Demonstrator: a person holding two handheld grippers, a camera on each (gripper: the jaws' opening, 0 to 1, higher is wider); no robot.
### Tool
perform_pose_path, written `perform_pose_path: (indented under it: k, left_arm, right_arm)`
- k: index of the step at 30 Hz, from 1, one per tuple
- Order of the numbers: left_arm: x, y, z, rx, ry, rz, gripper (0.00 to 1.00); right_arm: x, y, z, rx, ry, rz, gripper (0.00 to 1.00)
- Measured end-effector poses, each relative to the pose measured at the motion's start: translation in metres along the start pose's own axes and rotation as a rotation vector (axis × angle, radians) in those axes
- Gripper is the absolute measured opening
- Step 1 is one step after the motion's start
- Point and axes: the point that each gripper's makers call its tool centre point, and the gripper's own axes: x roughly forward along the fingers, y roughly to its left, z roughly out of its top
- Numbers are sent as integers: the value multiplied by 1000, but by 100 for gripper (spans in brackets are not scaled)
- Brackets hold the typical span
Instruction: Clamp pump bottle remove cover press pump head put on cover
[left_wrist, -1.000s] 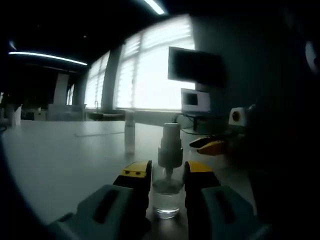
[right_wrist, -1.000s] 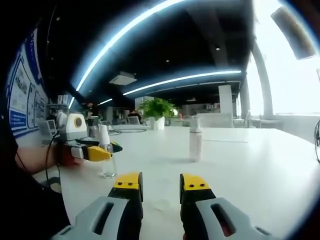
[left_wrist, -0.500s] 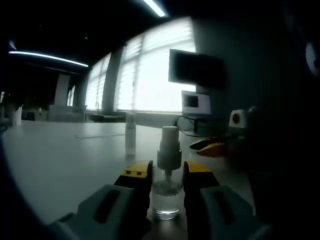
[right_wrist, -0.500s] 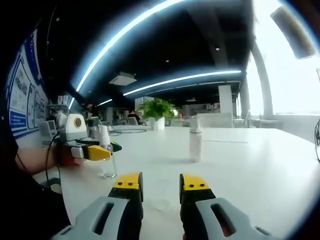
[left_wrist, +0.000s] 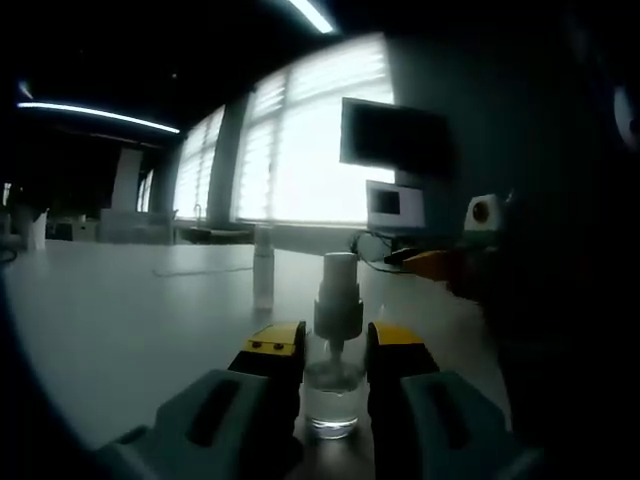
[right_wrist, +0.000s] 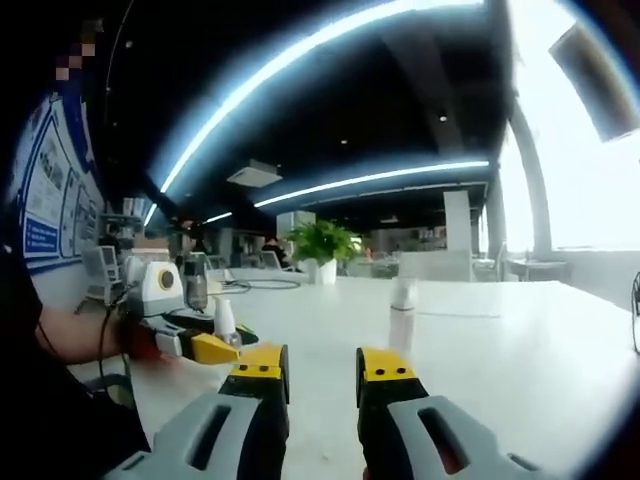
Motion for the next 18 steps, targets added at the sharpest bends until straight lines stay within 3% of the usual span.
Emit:
perform_pose_path:
  k: [9, 12, 18]
  left_arm:
    - [0, -1, 0, 20, 5, 17, 16]
    - [-1, -12, 0, 24, 5, 12, 16]
    - [0, -14, -1, 19, 2, -7, 16]
  right_arm:
    - [9, 10, 18, -31, 12, 73, 22]
    - [11, 18, 29, -12, 12, 111, 22]
    - [18, 40, 48, -89, 38, 200, 21]
